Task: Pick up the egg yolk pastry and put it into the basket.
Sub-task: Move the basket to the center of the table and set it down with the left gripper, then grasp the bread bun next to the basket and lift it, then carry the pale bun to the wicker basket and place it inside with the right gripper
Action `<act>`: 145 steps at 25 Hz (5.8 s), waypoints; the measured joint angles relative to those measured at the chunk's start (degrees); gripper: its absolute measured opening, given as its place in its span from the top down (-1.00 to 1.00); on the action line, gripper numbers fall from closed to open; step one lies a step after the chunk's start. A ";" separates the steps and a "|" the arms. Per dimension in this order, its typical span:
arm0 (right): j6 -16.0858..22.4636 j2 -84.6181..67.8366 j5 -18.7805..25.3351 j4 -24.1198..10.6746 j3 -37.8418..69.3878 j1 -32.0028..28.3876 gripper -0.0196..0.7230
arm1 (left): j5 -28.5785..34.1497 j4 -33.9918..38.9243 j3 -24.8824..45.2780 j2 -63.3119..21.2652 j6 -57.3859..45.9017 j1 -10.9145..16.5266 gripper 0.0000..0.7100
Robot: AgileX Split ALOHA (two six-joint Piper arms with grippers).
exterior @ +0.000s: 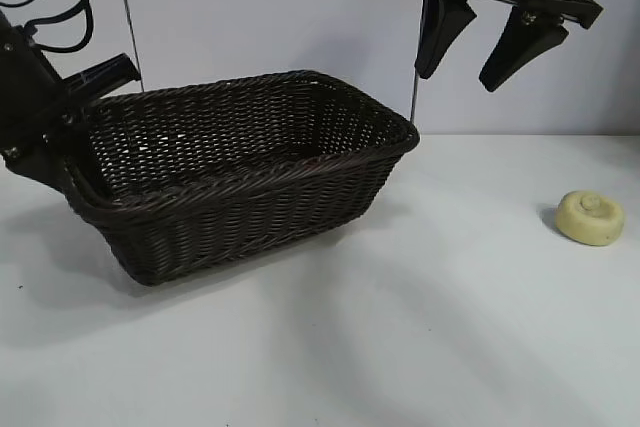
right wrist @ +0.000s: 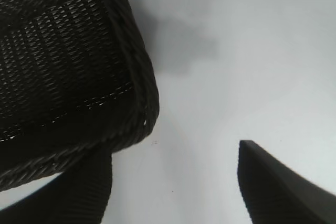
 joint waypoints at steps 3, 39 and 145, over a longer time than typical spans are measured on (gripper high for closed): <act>0.00 0.00 0.00 0.00 0.00 0.00 -0.39 | 1.90 0.26 -3.00 2.48 2.85 0.00 0.72; 0.00 0.00 0.14 -0.14 0.00 0.00 -0.39 | 5.23 3.04 -12.66 1.51 9.35 -3.32 -0.58; -1.23 15.27 6.15 -3.37 -11.41 15.66 0.82 | -5.49 -7.38 -3.94 -6.01 5.79 -3.32 -0.58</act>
